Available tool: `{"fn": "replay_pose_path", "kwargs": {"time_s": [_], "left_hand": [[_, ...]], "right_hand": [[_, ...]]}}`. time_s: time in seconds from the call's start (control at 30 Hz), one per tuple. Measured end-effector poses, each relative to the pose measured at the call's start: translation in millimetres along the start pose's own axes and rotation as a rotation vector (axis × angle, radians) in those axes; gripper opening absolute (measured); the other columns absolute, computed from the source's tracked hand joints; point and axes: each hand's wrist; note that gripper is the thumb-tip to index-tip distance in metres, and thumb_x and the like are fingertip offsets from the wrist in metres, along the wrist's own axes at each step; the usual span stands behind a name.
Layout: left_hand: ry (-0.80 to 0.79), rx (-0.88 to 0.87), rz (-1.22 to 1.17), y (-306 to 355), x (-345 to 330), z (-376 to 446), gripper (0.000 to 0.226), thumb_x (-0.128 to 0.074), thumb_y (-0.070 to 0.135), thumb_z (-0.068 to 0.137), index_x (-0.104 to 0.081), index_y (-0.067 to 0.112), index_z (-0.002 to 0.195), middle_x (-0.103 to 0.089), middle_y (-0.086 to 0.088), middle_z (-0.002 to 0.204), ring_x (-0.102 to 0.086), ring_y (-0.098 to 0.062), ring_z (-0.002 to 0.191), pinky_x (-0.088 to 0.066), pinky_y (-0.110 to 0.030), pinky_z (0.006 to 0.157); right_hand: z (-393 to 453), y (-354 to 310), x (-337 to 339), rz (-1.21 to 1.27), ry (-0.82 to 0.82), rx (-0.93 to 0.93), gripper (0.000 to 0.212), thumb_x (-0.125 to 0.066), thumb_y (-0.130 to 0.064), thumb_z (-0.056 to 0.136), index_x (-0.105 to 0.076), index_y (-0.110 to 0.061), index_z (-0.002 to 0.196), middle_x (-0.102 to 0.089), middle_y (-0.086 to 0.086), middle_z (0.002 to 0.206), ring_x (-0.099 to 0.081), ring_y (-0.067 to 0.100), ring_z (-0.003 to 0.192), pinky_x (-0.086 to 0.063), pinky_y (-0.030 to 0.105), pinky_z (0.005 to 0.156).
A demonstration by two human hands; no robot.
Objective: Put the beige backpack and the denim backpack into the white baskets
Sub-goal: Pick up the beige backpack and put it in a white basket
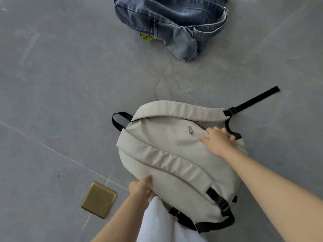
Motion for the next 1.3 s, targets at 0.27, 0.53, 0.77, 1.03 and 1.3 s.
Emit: {"fn": "replay_pose_path", "kwargs": {"time_s": [0.27, 0.53, 0.77, 1.03, 1.3], "left_hand": [[-0.052, -0.206, -0.016, 34, 7, -109, 0.009, -0.063, 0.002, 0.087, -0.058, -0.002, 0.095, -0.063, -0.010, 0.083, -0.060, -0.023, 0.073, -0.050, -0.036, 0.082], [-0.157, -0.499, 0.009, 105, 30, -336, 0.003, -0.066, 0.004, 0.086, -0.064, 0.003, 0.086, -0.065, -0.007, 0.086, -0.062, -0.021, 0.078, -0.047, -0.037, 0.082], [-0.215, -0.697, 0.002, 147, 55, -542, 0.011, -0.069, 0.012, 0.083, -0.063, 0.004, 0.077, -0.067, -0.011, 0.082, -0.063, -0.029, 0.079, -0.052, -0.033, 0.071], [-0.419, -0.860, -0.075, 174, 58, -722, 0.008, -0.069, 0.018, 0.084, -0.069, 0.011, 0.081, -0.070, -0.005, 0.080, -0.066, -0.021, 0.070, -0.053, -0.027, 0.062], [-0.480, -0.956, 0.009, 226, 22, -787, 0.016, -0.070, 0.024, 0.082, -0.069, 0.009, 0.086, -0.069, -0.010, 0.090, -0.066, -0.024, 0.078, -0.057, -0.037, 0.078]], "right_hand": [[-92, 14, 77, 0.224, 0.054, -0.034, 0.031, -0.049, -0.040, 0.093, -0.054, -0.011, 0.104, -0.051, 0.012, 0.126, -0.041, 0.033, 0.122, -0.034, 0.048, 0.094], [-259, 25, 256, 0.449, 0.243, -0.060, 0.038, -0.059, -0.039, 0.088, -0.061, -0.005, 0.104, -0.045, 0.013, 0.134, -0.041, 0.036, 0.120, -0.036, 0.039, 0.097], [-413, 33, 392, 0.699, 0.466, 0.057, 0.027, -0.067, -0.030, 0.085, -0.066, -0.003, 0.089, -0.060, 0.015, 0.115, -0.054, 0.035, 0.108, -0.043, 0.036, 0.090], [-541, 42, 491, 1.128, 0.685, 0.107, 0.022, -0.063, -0.026, 0.090, -0.062, -0.004, 0.085, -0.063, 0.004, 0.073, -0.053, 0.016, 0.065, -0.041, 0.032, 0.061], [-545, 41, 555, 1.210, 0.828, 0.018, 0.030, -0.060, -0.022, 0.091, -0.048, -0.004, 0.070, -0.040, -0.004, 0.059, -0.035, 0.003, 0.045, -0.030, 0.015, 0.045]]}}
Point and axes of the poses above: each hand's wrist, its own z-axis towards the middle knuckle, its own x-axis out of the back of the hand, y = z × x
